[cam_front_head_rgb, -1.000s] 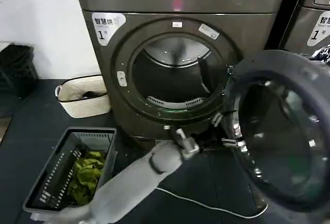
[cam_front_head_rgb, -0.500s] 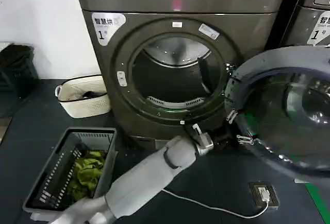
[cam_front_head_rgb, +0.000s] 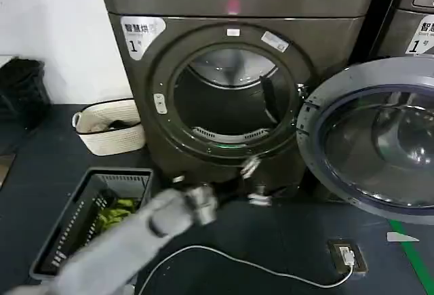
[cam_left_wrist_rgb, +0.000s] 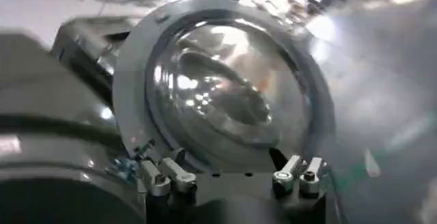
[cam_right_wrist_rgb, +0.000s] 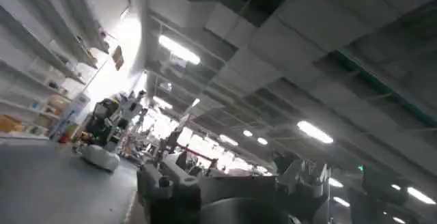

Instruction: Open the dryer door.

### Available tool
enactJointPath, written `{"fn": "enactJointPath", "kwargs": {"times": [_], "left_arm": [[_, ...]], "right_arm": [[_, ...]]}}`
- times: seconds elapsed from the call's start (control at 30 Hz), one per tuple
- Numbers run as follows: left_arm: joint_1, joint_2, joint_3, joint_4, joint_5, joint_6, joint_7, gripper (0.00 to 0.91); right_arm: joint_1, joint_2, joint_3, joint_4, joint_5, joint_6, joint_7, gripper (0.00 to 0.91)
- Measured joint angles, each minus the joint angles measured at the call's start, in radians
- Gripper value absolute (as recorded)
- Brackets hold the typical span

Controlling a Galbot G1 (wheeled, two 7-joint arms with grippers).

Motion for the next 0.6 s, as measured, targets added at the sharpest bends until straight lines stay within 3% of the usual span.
{"fn": "enactJointPath", "kwargs": {"times": [0.27, 0.47, 0.6], "left_arm": [[0.128, 0.353, -0.181, -0.066, 0.33, -0.24, 0.081, 0.907], [0.246, 0.53, -0.378, 0.008, 0.684, -0.449, 0.033, 0.907], [0.29, 0.6, -0.43, 0.074, 0.987, -0.486, -0.042, 0.907]], "right_arm": [[0.022, 0.005, -0.043, 0.02, 0.052, 0.02, -0.016, 0.907], [0.037, 0.009, -0.071, 0.022, 0.147, 0.035, -0.022, 0.907], [0.045, 0.014, -0.084, 0.022, 0.162, 0.044, -0.024, 0.907]]}}
